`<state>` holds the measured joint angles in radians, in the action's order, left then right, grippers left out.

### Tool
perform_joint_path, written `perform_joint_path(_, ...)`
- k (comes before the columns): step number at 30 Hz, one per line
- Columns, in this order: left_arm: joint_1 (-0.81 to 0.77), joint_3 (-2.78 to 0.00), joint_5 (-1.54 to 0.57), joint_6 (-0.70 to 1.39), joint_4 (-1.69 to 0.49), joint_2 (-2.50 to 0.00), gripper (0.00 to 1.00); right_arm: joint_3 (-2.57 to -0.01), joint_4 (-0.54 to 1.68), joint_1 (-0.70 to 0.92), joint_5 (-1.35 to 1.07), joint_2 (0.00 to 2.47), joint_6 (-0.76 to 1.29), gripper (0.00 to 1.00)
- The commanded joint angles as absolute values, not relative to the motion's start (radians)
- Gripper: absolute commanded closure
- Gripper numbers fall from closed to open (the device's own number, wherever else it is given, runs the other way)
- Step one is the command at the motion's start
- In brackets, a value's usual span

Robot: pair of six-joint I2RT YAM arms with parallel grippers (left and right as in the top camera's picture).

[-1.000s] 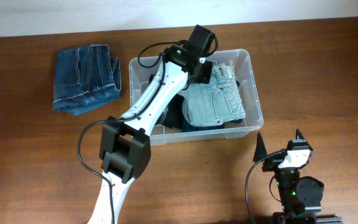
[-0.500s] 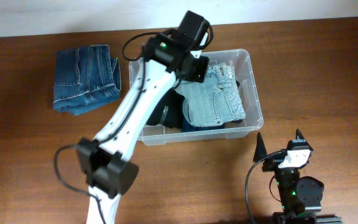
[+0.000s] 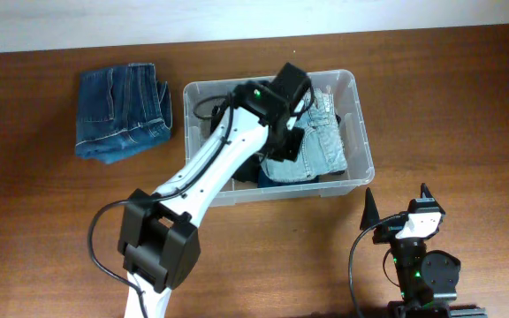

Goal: Pack container
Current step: 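Move the left gripper over to the dark blue jeans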

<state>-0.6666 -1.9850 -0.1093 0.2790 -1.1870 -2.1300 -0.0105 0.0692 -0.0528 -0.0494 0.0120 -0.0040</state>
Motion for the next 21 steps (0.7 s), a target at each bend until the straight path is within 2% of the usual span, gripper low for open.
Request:
perform_joint_path(1,-0.665,-1.874,-0.105,0.297,-1.117,-2.144,0.99,-0.006,0.075,-0.059,-0.047,0.003,-0.008,0.01)
perform_joint_path(6,-0.665,-1.893,-0.104,0.289,-1.108,-2.135,0.99,-0.006,0.075,-0.059,-0.047,0.004,-0.008,0.02)
perform_joint_path(11,-0.662,-2.033,-0.024,0.282,-1.162,-2.093,0.99,-0.006,0.075,-0.059,-0.047,0.004,-0.007,0.02)
perform_joint_path(16,-0.626,-2.268,0.22,0.282,-1.238,-2.024,0.87,-0.006,0.075,-0.059,-0.047,0.003,-0.007,0.02)
perform_joint_path(20,-0.567,-2.334,0.452,0.283,-1.234,-2.006,0.57,-0.006,0.075,-0.059,-0.047,0.004,-0.007,0.02)
perform_joint_path(21,-0.542,-2.337,0.505,0.283,-1.23,-2.006,0.42,-0.006,0.075,-0.059,-0.047,0.003,-0.007,0.02)
